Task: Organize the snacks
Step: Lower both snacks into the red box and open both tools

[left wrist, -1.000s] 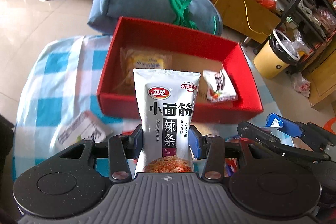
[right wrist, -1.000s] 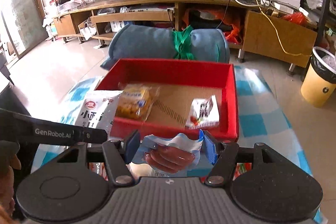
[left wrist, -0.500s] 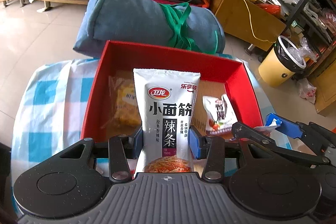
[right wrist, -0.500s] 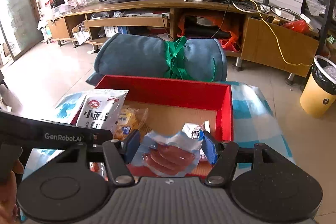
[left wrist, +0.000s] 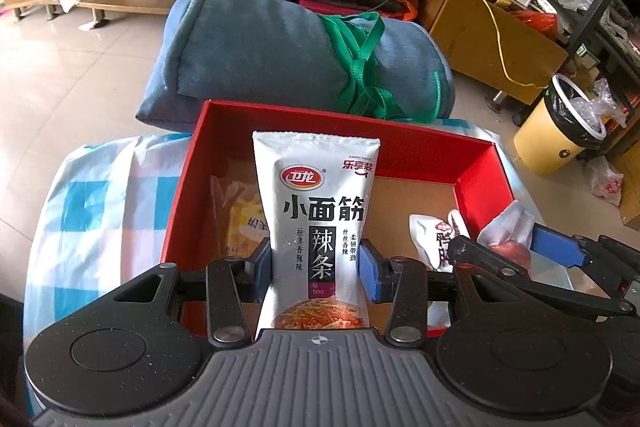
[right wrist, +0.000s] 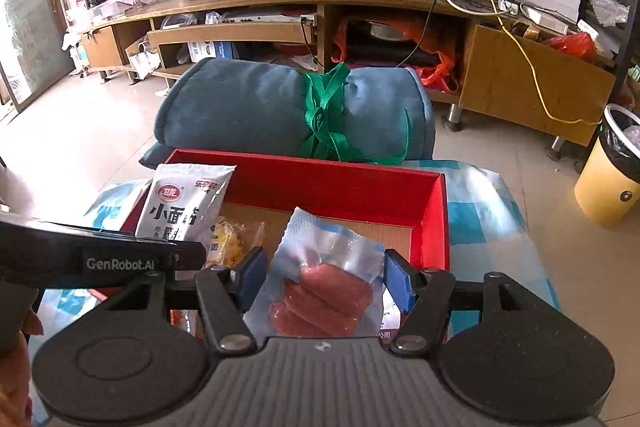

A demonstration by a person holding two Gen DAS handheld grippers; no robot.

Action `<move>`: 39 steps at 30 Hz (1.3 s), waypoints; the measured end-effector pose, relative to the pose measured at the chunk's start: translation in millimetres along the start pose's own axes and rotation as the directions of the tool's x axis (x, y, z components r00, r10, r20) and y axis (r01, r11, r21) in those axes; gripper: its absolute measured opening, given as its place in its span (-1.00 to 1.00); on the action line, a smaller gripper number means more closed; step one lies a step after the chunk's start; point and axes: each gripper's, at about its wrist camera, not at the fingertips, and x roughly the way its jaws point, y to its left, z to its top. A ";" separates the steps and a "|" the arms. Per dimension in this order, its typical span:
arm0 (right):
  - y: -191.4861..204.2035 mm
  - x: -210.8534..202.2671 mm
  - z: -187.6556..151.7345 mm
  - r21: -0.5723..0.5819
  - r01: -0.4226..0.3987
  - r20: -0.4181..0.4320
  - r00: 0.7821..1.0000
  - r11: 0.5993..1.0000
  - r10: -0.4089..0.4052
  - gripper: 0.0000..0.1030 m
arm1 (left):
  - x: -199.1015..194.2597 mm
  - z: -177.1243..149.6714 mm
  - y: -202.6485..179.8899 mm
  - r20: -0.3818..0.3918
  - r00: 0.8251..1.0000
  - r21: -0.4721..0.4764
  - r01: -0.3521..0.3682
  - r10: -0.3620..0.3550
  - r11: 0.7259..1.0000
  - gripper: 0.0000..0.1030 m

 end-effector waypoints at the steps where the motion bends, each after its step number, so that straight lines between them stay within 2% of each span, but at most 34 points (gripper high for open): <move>1: -0.5 3.0 0.4 0.000 0.001 -0.005 1.000 1.000 -0.001 0.13 | 2.5 0.5 0.1 -0.002 1.000 0.000 -0.003 0.003 1.000 -0.01; 20: -6.8 55.4 0.3 -0.015 0.031 -0.099 0.995 0.999 -0.032 0.15 | 46.9 2.2 1.8 -0.050 0.995 0.004 -0.081 0.081 0.997 0.02; 25: -9.2 60.0 0.5 -0.020 0.073 -0.107 0.991 0.997 -0.075 0.22 | 48.8 1.5 2.7 -0.049 0.994 0.011 -0.101 0.102 0.995 0.26; 27: -11.4 59.0 0.8 -0.016 0.079 -0.105 0.991 0.997 -0.081 0.27 | 50.2 2.2 3.6 -0.050 0.993 0.006 -0.111 0.111 0.994 0.41; 34: -8.0 49.7 4.2 -0.043 0.103 -0.062 0.992 0.994 -0.106 0.27 | 44.5 4.4 5.1 -0.035 0.993 -0.003 -0.113 0.113 0.994 0.49; 39: -9.3 38.4 10.0 -0.019 0.094 -0.039 0.995 0.995 -0.094 0.28 | 37.2 4.7 6.6 -0.027 0.995 -0.015 -0.095 0.095 0.995 0.57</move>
